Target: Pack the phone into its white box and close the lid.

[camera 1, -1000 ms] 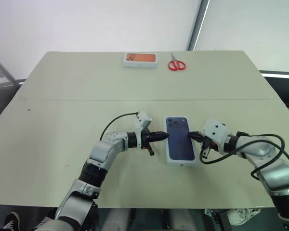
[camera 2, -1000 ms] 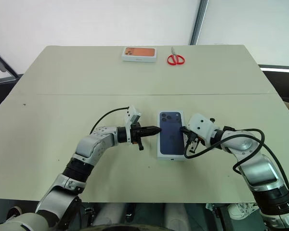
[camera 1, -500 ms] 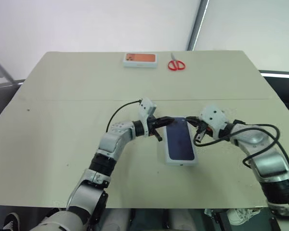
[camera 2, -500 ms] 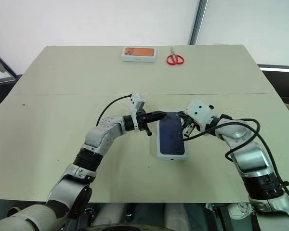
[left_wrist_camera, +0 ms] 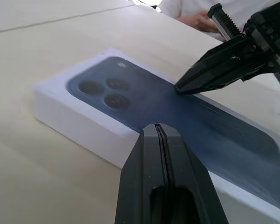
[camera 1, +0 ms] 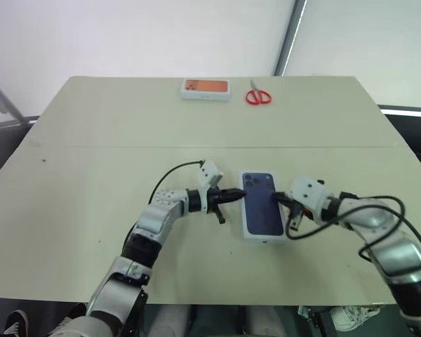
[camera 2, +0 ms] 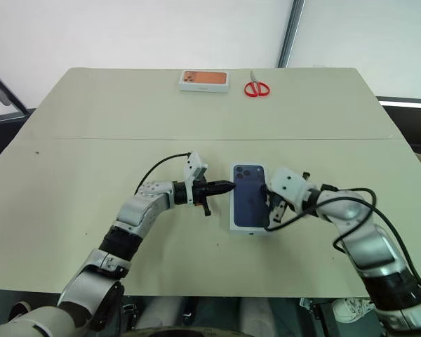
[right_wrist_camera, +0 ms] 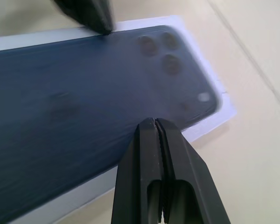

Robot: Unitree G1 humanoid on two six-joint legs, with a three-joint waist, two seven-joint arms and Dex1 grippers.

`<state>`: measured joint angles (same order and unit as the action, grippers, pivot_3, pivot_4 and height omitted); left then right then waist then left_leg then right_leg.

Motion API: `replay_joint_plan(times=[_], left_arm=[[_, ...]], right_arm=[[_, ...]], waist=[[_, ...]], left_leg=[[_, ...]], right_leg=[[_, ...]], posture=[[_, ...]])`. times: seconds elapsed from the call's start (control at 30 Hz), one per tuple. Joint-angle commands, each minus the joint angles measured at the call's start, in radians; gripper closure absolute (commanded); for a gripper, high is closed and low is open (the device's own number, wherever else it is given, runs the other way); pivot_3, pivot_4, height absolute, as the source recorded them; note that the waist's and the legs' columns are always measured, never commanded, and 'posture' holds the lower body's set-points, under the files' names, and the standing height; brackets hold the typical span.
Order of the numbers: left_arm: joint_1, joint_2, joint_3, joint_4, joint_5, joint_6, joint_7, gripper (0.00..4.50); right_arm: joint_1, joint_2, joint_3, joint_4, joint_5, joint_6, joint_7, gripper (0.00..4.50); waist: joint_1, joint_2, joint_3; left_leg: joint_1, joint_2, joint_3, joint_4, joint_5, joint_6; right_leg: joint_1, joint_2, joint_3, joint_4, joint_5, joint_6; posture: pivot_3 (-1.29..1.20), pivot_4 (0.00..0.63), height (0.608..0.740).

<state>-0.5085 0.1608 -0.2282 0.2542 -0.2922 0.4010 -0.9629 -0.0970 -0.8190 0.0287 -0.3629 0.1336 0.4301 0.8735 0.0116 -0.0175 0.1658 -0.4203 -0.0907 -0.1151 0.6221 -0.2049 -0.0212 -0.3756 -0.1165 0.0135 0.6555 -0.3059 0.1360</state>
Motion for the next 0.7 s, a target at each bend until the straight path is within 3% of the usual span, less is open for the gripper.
replay_joint_plan(times=[0.03, 0.07, 0.13, 0.17, 0.37, 0.4, 0.53, 0.7], left_arm=[[0.019, 0.027, 0.009, -0.050, -0.023, 0.034, -0.020, 4.50], [0.019, 0.032, 0.017, -0.055, -0.027, 0.033, -0.018, 4.25], [0.016, 0.075, 0.065, -0.091, -0.064, 0.060, -0.033, 3.70], [0.015, 0.094, 0.082, -0.107, -0.079, 0.071, -0.041, 3.20], [0.050, 0.293, 0.193, -0.213, -0.134, 0.090, -0.100, 0.16], [0.067, 0.327, 0.207, -0.222, -0.133, 0.080, -0.108, 0.00], [0.146, 0.425, 0.280, -0.247, -0.152, 0.061, -0.130, 0.00], [0.260, 0.476, 0.347, -0.321, -0.173, 0.043, -0.121, 0.00]], right_arm=[[0.003, -0.007, -0.031, -0.027, 0.052, 0.046, 0.021, 4.44], [-0.006, 0.003, -0.047, -0.028, 0.098, 0.092, 0.028, 4.48], [-0.025, 0.023, -0.090, -0.035, 0.185, 0.151, 0.039, 3.94], [-0.034, 0.031, -0.108, -0.035, 0.217, 0.177, 0.039, 3.59], [-0.112, 0.040, -0.149, -0.007, 0.251, 0.142, 0.023, 0.61], [-0.115, 0.034, -0.147, 0.002, 0.249, 0.131, 0.030, 0.09], [-0.111, 0.021, -0.140, 0.023, 0.229, 0.074, 0.049, 0.03], [-0.089, 0.030, -0.159, 0.033, 0.221, 0.009, 0.045, 0.03]], waist=[[-0.003, 0.000, 0.000], [-0.003, 0.000, 0.000], [-0.002, 0.000, 0.000], [-0.003, 0.000, 0.001], [-0.010, 0.001, 0.001], [-0.009, 0.001, 0.001], [-0.006, 0.001, 0.001], [0.000, 0.001, 0.001]], left_leg=[[0.001, 0.000, 0.000, 0.000, 0.000, 0.000], [0.002, 0.000, 0.000, 0.000, 0.000, 0.000], [0.002, 0.000, 0.000, 0.000, 0.000, 0.000], [0.002, 0.000, 0.000, -0.001, -0.001, 0.000], [-0.003, 0.000, 0.000, -0.001, 0.000, 0.000], [-0.004, 0.000, 0.000, -0.002, 0.000, 0.000], [-0.004, 0.000, 0.001, -0.003, 0.000, 0.000], [-0.004, 0.000, 0.001, -0.003, 0.000, 0.000]], right_leg=[[0.001, 0.000, 0.000, 0.000, 0.000, 0.000], [0.002, 0.000, 0.000, 0.000, 0.000, 0.000], [0.002, 0.000, 0.000, 0.000, 0.000, 0.000], [0.001, -0.001, 0.000, 0.000, 0.000, 0.000], [-0.005, -0.001, 0.000, 0.000, 0.000, 0.000], [-0.005, -0.001, 0.001, 0.000, 0.000, 0.000], [-0.006, -0.001, 0.001, 0.000, 0.000, 0.000], [-0.006, -0.002, 0.001, 0.000, 0.000, -0.001]], posture=[[0.00, 0.150, 0.740], [0.00, 0.150, 0.740], [0.00, 0.150, 0.740], [0.00, 0.150, 0.740], [0.00, 0.150, 0.740], [0.00, 0.150, 0.740], [0.00, 0.150, 0.740], [0.00, 0.150, 0.740]])
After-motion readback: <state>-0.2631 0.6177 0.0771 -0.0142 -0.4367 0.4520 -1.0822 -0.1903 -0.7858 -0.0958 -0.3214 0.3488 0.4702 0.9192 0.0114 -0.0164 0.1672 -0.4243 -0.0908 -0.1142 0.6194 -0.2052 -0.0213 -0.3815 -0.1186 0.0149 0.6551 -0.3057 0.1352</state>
